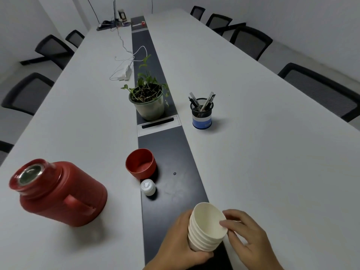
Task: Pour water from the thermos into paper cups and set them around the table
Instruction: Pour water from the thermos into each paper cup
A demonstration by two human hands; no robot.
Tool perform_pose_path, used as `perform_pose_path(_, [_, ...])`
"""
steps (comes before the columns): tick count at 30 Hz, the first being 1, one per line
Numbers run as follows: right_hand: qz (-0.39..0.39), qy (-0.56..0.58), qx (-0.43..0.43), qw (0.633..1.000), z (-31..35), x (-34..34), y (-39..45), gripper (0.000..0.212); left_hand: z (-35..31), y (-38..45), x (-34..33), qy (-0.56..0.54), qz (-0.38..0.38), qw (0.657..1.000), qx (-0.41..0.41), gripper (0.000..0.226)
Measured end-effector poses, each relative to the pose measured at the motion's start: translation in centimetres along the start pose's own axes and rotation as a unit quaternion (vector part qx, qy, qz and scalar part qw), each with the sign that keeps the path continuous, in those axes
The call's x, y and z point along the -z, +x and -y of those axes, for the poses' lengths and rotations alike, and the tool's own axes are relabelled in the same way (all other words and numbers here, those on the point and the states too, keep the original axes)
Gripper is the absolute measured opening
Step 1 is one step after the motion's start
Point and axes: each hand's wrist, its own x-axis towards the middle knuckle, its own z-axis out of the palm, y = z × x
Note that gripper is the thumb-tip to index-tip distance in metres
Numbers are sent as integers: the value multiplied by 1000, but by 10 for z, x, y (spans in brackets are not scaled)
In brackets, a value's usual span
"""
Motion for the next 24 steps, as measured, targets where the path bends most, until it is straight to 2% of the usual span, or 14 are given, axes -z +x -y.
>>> perform_pose_path(3, [-2, -13, 9, 1000, -1, 3, -1, 40, -1, -6, 1, 13, 2, 1000, 10, 82])
perform_pose_path(5, [26, -14, 2, 1000, -2, 4, -1, 37, -3, -9, 1, 23, 7, 1000, 7, 88])
perform_pose_path(8, [120, 45, -69, 989, 1, 8, 1, 31, -2, -15, 2, 18, 1, 1000, 1, 86])
perform_pose_path(11, [211, 51, -85, 973, 5, 8, 1, 31, 1, -23, 6, 18, -1, 1000, 5, 86])
perform_pose_path(12, [219, 53, -86, 971, 7, 7, 1, 30, 2, -25, 8, 19, 0, 1000, 9, 86])
perform_pose_path(14, [184, 73, -97, 975, 12, 3, 2, 29, 4, -28, 9, 17, -2, 1000, 19, 87])
perform_pose_path(17, [89, 145, -139, 976, 14, 0, 4, 43, 4, -30, 10, 5, -27, 999, 24, 84])
perform_pose_path(20, [1, 240, -183, 953, 12, 1, 9, 50, 6, -28, 8, -16, -76, 996, 40, 86])
perform_pose_path(24, [-87, 279, -184, 938, 10, 14, 16, 55, 6, -10, 1, -88, -168, 977, 97, 97])
